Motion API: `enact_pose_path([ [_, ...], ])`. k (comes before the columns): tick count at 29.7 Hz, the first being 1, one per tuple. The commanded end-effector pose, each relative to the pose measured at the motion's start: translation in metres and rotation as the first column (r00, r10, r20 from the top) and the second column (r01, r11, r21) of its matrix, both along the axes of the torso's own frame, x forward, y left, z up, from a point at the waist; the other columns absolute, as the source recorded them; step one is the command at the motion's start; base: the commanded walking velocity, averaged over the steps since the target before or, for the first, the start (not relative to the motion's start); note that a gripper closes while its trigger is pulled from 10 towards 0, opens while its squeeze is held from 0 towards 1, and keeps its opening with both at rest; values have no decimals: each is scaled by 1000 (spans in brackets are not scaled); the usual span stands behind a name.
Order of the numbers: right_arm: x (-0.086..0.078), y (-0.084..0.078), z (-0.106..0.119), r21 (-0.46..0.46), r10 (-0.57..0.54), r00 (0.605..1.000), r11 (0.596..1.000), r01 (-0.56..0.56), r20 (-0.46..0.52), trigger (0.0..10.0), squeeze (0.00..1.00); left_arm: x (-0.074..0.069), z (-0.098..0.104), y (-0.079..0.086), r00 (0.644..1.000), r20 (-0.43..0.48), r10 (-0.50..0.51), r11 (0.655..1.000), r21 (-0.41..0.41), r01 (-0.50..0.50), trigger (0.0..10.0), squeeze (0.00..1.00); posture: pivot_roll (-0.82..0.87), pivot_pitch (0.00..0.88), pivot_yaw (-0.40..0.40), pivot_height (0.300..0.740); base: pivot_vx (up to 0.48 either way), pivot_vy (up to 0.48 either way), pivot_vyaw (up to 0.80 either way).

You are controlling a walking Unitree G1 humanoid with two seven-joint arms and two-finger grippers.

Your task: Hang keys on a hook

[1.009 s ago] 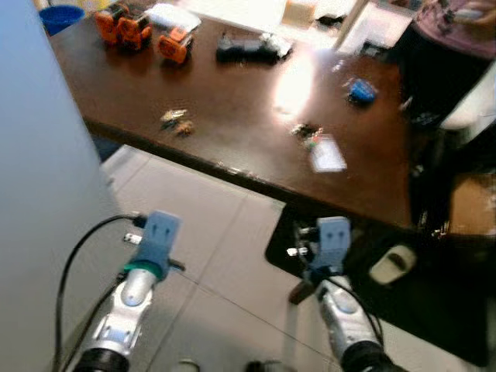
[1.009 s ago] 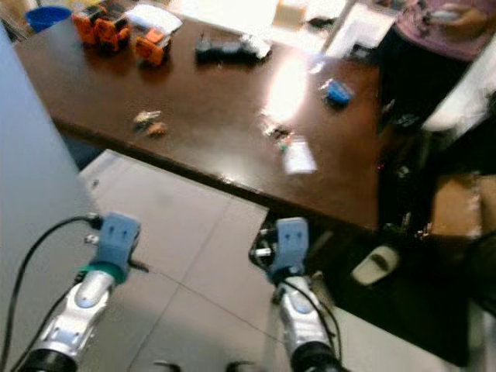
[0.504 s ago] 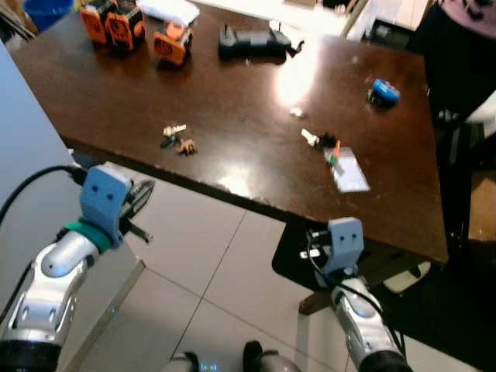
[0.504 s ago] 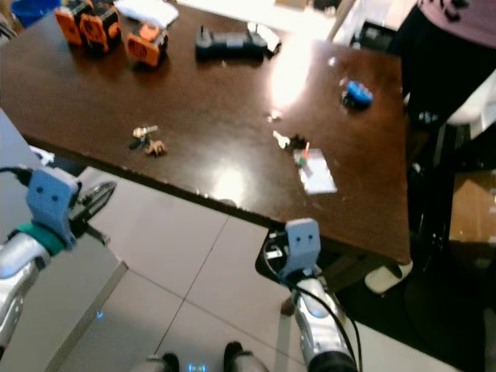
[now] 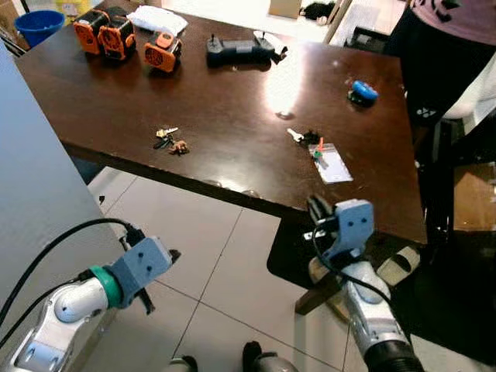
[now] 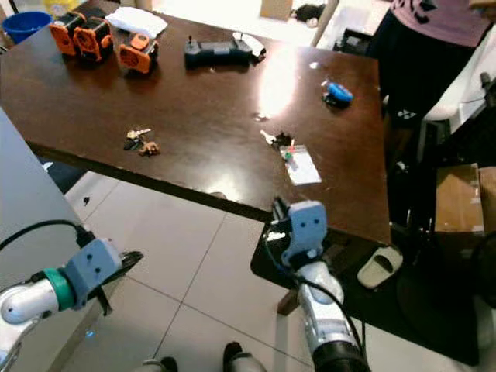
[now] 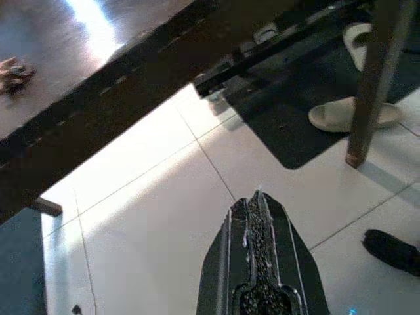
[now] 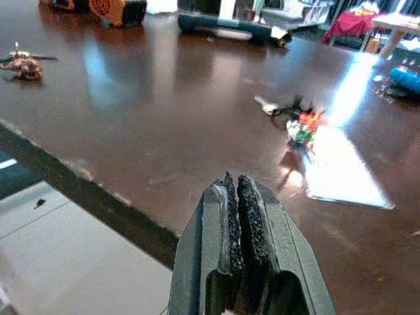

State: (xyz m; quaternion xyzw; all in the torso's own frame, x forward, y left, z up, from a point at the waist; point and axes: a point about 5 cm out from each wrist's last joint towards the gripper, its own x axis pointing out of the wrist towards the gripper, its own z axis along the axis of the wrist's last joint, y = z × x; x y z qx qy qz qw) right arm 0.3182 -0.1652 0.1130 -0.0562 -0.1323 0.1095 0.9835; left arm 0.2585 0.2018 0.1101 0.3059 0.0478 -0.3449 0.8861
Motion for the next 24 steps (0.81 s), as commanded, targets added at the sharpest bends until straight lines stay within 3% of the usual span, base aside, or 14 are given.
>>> enact_pose_path([
  [1,-6,-5,-10,-5,0,999,1000,0,-48,10000,0,-7,-8,-3,998,-55,-37,999,3,37,10000,0,4,140,-18,740,0,0,0],
  [6,-11,-13,-8,1,4,999,1000,-4,-47,10000,0,-11,-7,-3,997,-64,-43,999,-8,42,10000,0,7,144,-22,740,0,0,0],
  [7,-17,-24,-3,20,-7,999,1000,7,-40,10000,0,-11,-3,-4,998,-57,-28,999,-41,26,10000,0,2,149,-22,740,0,0,0],
  [9,-29,-49,24,115,-63,998,992,60,24,10000,0,0,22,-18,998,-6,65,963,-262,-65,10000,0,-21,157,-11,740,0,0,0],
  [11,-29,-49,24,115,-63,998,992,60,24,10000,0,0,22,-18,998,-6,65,963,-262,-65,10000,0,-21,157,-11,740,0,0,0],
  [12,-32,-55,33,140,-79,996,988,72,47,10000,0,4,32,-23,996,7,94,936,-341,-86,10000,0,-21,157,-11,740,0,0,0],
  [13,-30,-55,50,145,-84,991,987,69,101,10000,0,18,53,-33,984,46,173,874,-468,-132,10000,0,-38,158,-3,740,0,0,0],
  [14,-30,-55,50,145,-84,991,987,69,101,10000,0,18,53,-33,984,46,173,874,-468,-132,10000,0,-38,158,-3,740,0,0,0],
  [16,-24,-50,71,132,-75,982,990,52,174,10000,0,37,81,-45,959,73,275,777,-604,-177,10000,0,-48,155,-1,740,0,0,0],
  [18,-24,-50,71,132,-75,982,990,52,174,10000,0,37,81,-45,959,73,275,777,-604,-177,10000,0,-48,155,-1,740,0,0,0],
  [19,-20,-45,80,128,-63,977,991,37,205,10000,0,45,93,-51,945,89,316,746,-638,-189,10000,0,-50,153,-2,740,0,0,0],
  [22,-1,-20,85,149,-33,975,989,0,221,10000,0,65,111,-71,911,164,379,768,-606,-210,10000,0,-43,150,-9,740,0,0,0],
  [24,0,-16,84,150,-25,978,989,-7,209,10000,0,68,112,-75,909,158,385,768,-601,-221,10000,0,-43,150,-9,740,0,0,0],
])
